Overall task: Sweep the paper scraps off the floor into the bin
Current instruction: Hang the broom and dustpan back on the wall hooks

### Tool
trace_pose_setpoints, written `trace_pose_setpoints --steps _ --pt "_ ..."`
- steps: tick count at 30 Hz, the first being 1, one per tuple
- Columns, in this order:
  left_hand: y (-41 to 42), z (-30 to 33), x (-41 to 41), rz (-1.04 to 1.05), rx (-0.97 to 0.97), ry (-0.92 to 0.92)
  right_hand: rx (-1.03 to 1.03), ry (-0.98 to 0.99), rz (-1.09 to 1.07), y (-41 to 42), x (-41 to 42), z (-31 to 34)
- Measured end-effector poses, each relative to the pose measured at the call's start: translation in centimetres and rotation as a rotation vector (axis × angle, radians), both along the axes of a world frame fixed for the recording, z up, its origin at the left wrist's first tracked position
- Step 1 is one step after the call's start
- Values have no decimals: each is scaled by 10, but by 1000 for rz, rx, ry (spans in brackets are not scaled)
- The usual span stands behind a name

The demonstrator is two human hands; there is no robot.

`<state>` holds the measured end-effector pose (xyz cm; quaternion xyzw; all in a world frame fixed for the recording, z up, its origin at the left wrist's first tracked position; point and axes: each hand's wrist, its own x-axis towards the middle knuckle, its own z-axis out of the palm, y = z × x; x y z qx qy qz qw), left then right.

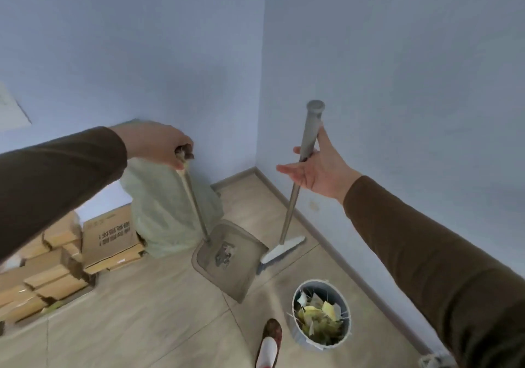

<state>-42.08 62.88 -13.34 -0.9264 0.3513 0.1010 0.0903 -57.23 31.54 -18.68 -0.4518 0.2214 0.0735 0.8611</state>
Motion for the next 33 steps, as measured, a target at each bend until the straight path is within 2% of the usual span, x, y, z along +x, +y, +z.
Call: trace_pose_setpoints --steps 4,8,13,18,23,26,33 --pt "-79 43 78 -122 92 -96 -176 -176 -91 -64 63 54" --pt "-155 91 139 -232 161 -185 -333 -259 -162 -131 121 95" --pt "-231 148 198 -379 126 -289 -918 -176 -336 -208 172 144" --pt "-297 211 258 -512 0 -208 -1419 -153 -610 -290 207 182" --pt "-349 263 319 -627 -22 -194 -1406 -179 -679 -337 252 211" --pt "-372 286 355 -685 -19 -213 -1480 -125 -691 -353 285 223" --pt "-419 313 398 -805 -143 -112 -1590 -81 -796 -374 362 237"
